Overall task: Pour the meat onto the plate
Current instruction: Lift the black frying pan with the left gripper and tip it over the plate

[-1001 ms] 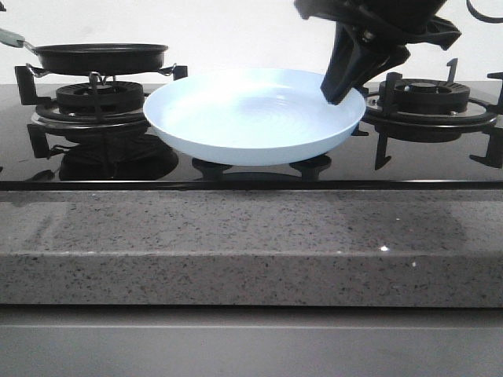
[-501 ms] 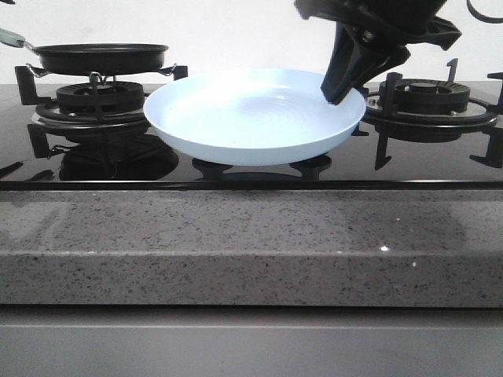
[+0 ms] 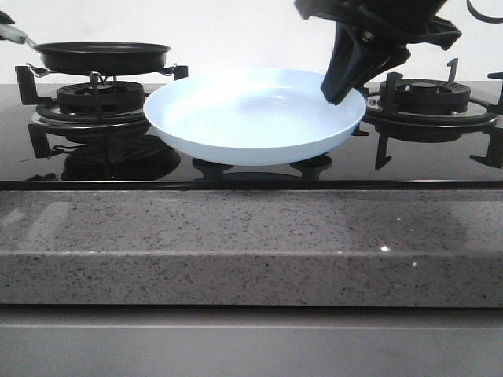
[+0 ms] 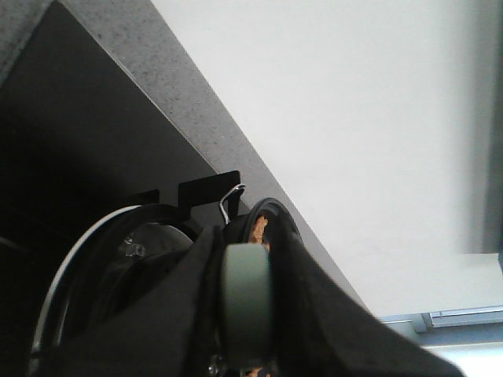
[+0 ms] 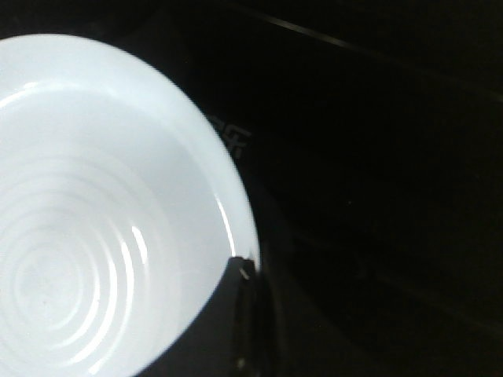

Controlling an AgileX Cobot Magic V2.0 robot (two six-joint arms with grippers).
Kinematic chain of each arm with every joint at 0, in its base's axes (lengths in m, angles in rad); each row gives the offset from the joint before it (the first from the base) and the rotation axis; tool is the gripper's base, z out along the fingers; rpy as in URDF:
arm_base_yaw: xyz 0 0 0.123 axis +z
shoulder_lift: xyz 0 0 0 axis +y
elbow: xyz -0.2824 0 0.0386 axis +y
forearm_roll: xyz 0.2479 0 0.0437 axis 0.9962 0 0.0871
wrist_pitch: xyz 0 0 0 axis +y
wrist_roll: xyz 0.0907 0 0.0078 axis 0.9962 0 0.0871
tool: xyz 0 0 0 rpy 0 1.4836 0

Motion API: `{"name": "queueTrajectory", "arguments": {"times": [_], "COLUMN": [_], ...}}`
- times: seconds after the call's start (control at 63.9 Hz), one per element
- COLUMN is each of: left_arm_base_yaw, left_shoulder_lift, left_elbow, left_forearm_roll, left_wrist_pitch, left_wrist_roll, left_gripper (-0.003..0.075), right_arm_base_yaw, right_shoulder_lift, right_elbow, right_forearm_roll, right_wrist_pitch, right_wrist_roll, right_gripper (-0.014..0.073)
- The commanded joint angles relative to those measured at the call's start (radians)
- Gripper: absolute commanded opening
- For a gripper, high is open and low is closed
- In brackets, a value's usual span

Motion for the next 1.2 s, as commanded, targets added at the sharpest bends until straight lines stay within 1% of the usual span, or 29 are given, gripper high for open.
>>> {"name": "queueTrajectory", "arguments": {"times": [0.0,0.188,0.329,0.407,0.501,0.673,0.767,0.954,1.111,1.189], "left_arm_base_yaw": [0.003,0.003,0.003,0.001,-0.012,-0.051,-0.080,-0.176,-0.272,-0.341], "left_shoulder_lift": [-0.054,-0.104,-0.182,-0.228,-0.294,-0.393,-0.440,-0.532,-0.627,-0.666], "left_elbow": [-0.031,-0.031,-0.031,-0.031,-0.031,-0.031,-0.031,-0.019,0.024,0.038], "left_forearm_roll": [-0.046,-0.046,-0.037,-0.013,0.053,0.085,0.105,0.151,0.264,0.337], "left_wrist_pitch": [0.060,0.061,0.047,0.041,0.013,0.013,0.013,-0.011,-0.106,-0.165], "left_wrist_roll": [0.008,0.009,0.060,0.081,0.087,0.112,0.121,0.121,0.123,0.133], "left_gripper": [-0.0018,-0.0020,-0.0020,-0.0020,-0.0020,-0.0020,-0.0020,-0.0020,-0.0020,-0.0020], "right_arm_base_yaw": [0.001,0.001,0.001,0.001,0.001,0.001,0.001,0.001,0.001,0.001], "right_shoulder_lift": [-0.037,-0.037,-0.037,-0.037,-0.037,-0.037,-0.037,-0.037,-0.037,-0.037], "right_elbow": [-0.025,-0.025,-0.025,-0.025,-0.025,-0.025,-0.025,-0.025,-0.025,-0.025], "right_forearm_roll": [0.003,0.003,0.003,0.003,0.003,0.003,0.003,0.003,0.003,0.003], "right_wrist_pitch": [-0.031,-0.031,-0.031,-0.031,-0.031,-0.031,-0.031,-0.031,-0.031,-0.031], "right_wrist_roll": [-0.012,-0.012,-0.012,-0.012,-0.012,-0.012,-0.012,-0.012,-0.012,-0.012], "right_gripper": [-0.0068,-0.0068,-0.0068,-0.0068,-0.0068,-0.0068,-0.0068,-0.0068,-0.0068,-0.0068]}}
